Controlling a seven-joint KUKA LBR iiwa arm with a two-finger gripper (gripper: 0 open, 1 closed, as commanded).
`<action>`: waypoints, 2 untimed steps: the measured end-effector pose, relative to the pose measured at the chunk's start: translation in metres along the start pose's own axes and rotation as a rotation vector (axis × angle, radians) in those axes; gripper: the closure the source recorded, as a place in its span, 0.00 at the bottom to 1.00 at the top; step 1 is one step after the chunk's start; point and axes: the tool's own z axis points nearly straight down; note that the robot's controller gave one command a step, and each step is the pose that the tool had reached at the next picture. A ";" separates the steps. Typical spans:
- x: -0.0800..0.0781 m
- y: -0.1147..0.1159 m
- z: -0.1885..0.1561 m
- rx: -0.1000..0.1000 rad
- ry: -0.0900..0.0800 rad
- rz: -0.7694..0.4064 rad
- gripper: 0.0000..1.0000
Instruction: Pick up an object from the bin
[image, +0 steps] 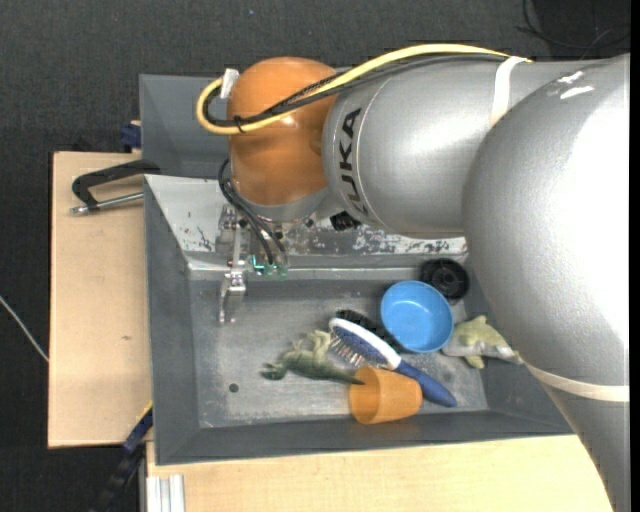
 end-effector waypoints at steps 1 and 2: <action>-0.002 -0.043 0.066 0.003 -0.001 -0.016 0.00; 0.034 -0.097 0.097 -0.004 -0.014 -0.058 0.00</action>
Offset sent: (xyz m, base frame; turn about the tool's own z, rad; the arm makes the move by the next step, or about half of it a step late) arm 0.0022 -0.0402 -0.0621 -0.0186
